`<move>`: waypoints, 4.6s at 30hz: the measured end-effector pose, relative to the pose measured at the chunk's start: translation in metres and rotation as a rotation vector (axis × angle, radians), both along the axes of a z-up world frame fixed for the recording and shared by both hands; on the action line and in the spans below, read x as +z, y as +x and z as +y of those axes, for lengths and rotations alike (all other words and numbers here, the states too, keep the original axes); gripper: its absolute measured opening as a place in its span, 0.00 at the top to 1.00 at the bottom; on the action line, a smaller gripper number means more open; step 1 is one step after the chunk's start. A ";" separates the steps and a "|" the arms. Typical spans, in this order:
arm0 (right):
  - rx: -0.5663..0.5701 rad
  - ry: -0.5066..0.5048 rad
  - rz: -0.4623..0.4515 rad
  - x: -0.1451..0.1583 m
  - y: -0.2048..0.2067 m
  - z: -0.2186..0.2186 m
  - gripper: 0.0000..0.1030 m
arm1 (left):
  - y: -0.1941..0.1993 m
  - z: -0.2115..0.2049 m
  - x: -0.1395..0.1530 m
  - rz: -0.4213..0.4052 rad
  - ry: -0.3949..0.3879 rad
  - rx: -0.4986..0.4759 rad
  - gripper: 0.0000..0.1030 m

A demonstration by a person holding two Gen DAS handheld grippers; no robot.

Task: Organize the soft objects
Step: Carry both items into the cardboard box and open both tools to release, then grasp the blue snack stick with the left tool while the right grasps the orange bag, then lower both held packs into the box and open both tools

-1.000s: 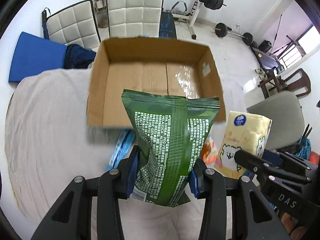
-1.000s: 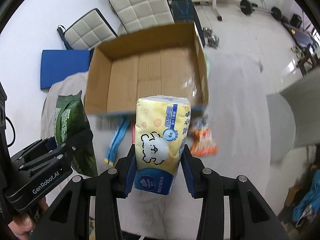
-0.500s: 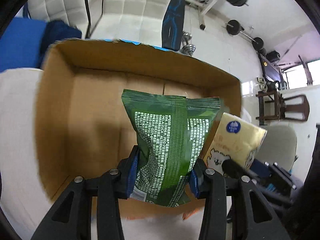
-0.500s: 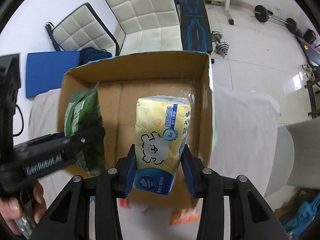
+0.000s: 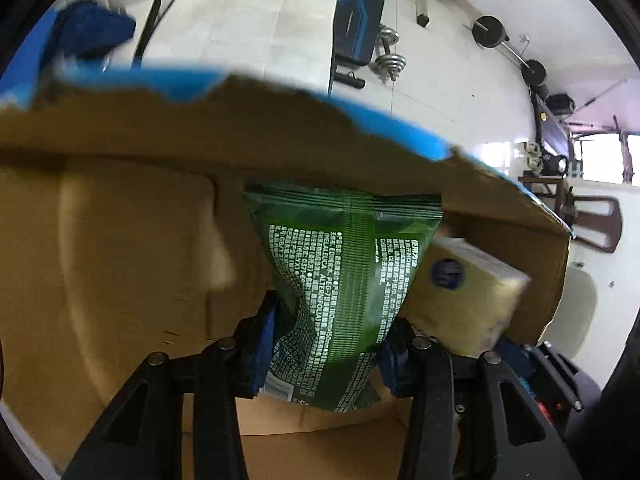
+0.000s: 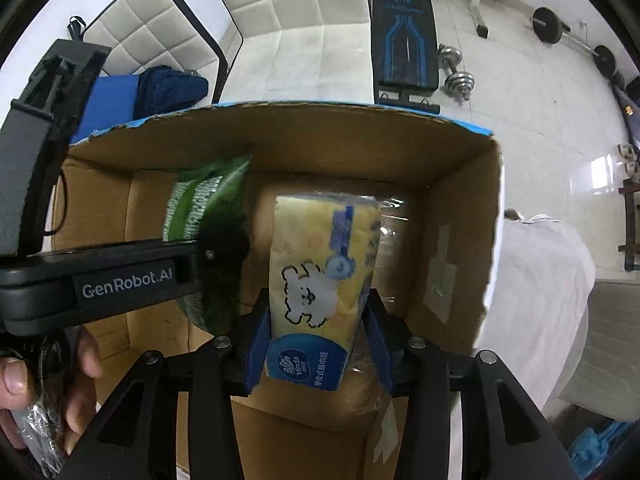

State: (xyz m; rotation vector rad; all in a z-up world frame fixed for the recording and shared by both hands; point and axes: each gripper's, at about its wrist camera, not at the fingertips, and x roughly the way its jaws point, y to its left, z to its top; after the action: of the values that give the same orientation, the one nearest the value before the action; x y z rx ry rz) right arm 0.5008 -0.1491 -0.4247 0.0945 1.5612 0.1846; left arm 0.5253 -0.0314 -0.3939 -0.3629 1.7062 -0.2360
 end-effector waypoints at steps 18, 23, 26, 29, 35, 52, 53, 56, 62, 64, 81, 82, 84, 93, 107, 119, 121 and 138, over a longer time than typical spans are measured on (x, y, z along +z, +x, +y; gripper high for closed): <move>-0.058 -0.043 -0.040 0.037 -0.033 -0.003 0.31 | -0.053 0.018 0.099 -0.223 0.167 -0.050 0.01; -0.069 -0.069 -0.065 0.051 -0.061 0.008 0.11 | -0.090 0.045 0.116 -0.300 0.224 -0.028 0.01; -0.084 -0.072 -0.083 0.063 -0.082 0.019 0.08 | -0.110 0.063 0.121 -0.330 0.236 -0.016 0.01; -0.100 -0.075 -0.124 0.073 -0.100 0.025 0.00 | -0.111 0.074 0.123 -0.374 0.257 -0.032 0.01; -0.136 -0.123 -0.251 0.095 -0.133 0.043 0.00 | -0.140 0.084 0.152 -0.489 0.294 -0.083 0.01; -0.226 -0.061 -0.383 0.178 -0.227 0.058 0.00 | -0.215 0.109 0.227 -0.623 0.201 -0.106 0.01; -0.226 -0.037 -0.376 0.178 -0.230 0.053 0.00 | -0.218 0.113 0.226 -0.604 0.190 -0.090 0.01; -0.229 0.012 -0.295 0.161 -0.239 0.033 0.00 | -0.227 0.124 0.215 -0.583 0.230 -0.065 0.01; -0.222 -0.069 -0.155 0.093 -0.253 0.005 0.00 | -0.237 0.148 0.149 -0.482 0.308 -0.015 0.01; -0.214 -0.070 -0.082 0.062 -0.258 0.006 0.00 | -0.238 0.152 0.119 -0.422 0.293 -0.011 0.01; -0.196 -0.106 0.071 -0.044 -0.246 -0.032 0.03 | -0.237 0.127 -0.053 -0.103 0.373 -0.209 0.40; -0.203 -0.086 0.086 -0.049 -0.245 -0.033 0.09 | -0.238 0.125 -0.055 -0.105 0.364 -0.206 0.43; -0.221 -0.057 0.136 -0.061 -0.243 -0.035 0.53 | -0.242 0.124 -0.056 -0.104 0.346 -0.176 0.55; -0.171 -0.071 0.262 -0.068 -0.273 -0.015 0.51 | -0.286 0.127 -0.057 -0.037 0.298 -0.055 0.66; -0.193 -0.038 0.193 -0.063 -0.294 -0.008 0.53 | -0.282 0.124 -0.025 -0.085 0.287 -0.038 0.74; -0.226 0.099 0.092 0.013 -0.348 0.017 0.53 | -0.318 0.110 0.068 -0.238 0.234 -0.081 0.74; -0.239 0.126 0.064 0.030 -0.343 0.023 0.53 | -0.322 0.106 0.089 -0.274 0.217 -0.086 0.74; -0.199 0.211 -0.175 0.181 -0.289 0.029 0.54 | -0.281 0.076 0.215 -0.528 0.091 -0.114 0.74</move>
State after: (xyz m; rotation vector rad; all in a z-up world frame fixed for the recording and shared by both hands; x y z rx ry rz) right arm 0.2121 -0.1198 -0.2437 0.3886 1.3454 0.1945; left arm 0.2440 0.0443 -0.1785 -0.1184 1.2111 -0.3066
